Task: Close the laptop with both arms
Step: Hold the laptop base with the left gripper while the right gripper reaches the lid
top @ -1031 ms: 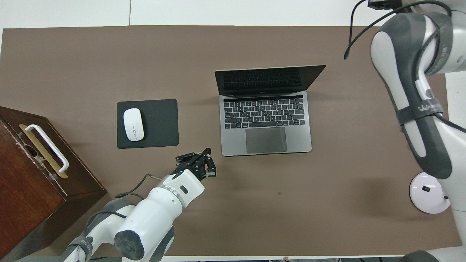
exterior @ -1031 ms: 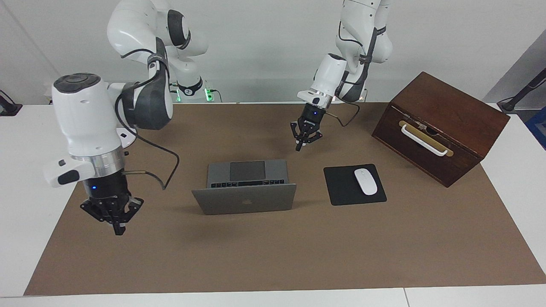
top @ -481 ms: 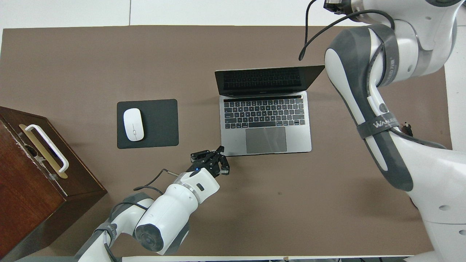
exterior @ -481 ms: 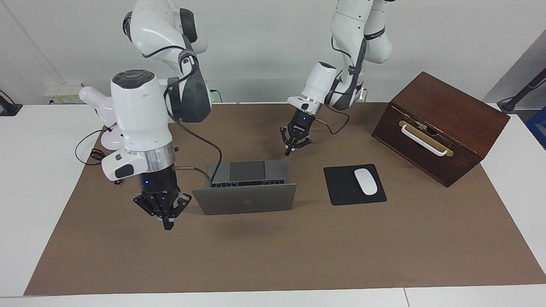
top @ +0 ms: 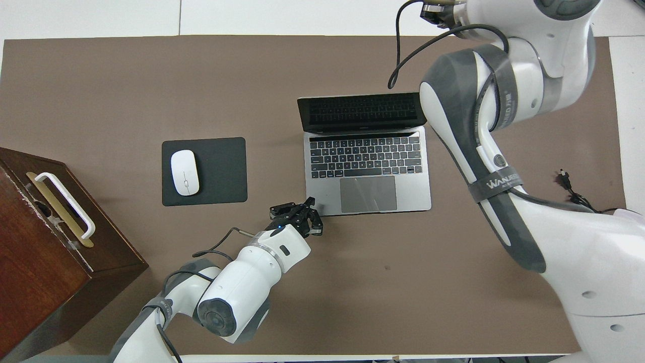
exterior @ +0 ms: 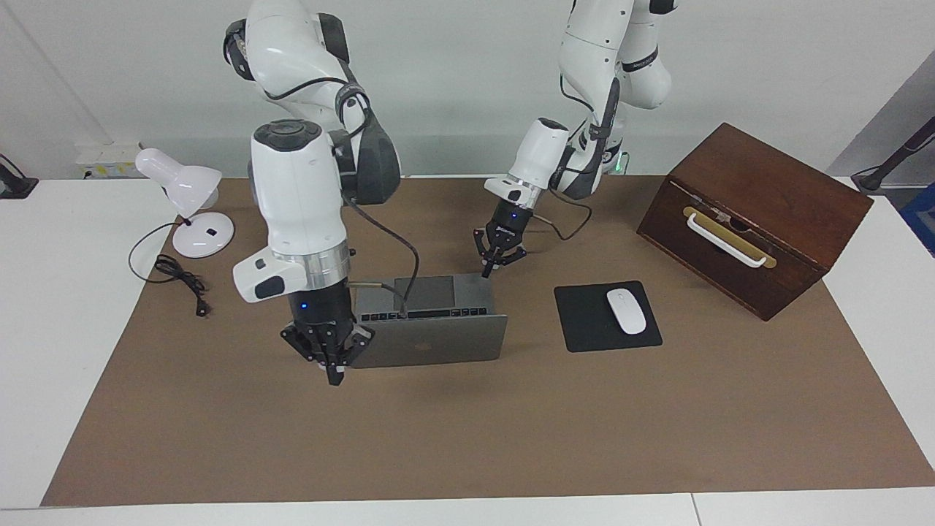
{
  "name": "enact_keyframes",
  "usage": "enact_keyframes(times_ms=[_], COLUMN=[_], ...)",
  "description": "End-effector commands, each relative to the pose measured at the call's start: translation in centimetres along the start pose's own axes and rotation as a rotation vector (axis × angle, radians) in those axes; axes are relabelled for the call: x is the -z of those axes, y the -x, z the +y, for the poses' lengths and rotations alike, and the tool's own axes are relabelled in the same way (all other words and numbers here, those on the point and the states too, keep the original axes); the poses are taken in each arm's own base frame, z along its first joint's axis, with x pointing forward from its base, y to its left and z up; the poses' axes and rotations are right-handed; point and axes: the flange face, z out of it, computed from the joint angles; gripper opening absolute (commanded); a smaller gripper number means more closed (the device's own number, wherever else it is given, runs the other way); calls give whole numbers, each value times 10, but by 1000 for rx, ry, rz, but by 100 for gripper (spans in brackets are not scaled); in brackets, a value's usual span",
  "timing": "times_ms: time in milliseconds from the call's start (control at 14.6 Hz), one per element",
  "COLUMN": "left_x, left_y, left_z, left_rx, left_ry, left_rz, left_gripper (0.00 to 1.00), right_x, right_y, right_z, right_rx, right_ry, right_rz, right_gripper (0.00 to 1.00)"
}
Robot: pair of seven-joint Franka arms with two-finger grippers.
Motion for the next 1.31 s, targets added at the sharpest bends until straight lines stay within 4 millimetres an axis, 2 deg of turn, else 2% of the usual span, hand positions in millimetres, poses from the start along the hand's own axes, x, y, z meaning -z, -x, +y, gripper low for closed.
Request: enact_keyframes(times_ms=[0,275,825,1237], left_x=[-13,-20,-27,-29], left_y=[2,5,14,16], left_z=[3,4,4,3], left_rx=[6,2,-28,-76], left_ry=[-1,-2,-7,-7], left_rz=[9,0,-21,-27], left_gripper=[0,0,0,0], right_x=[-9,-16,-13,-12], right_y=[10,29,67,73], right_z=[-3,-18,-25,-21], right_rx=[-6,21,53,62], right_ry=[31,47,67,57], right_rz=[-18,-74,-243,-310], right_gripper=[0,0,0,0])
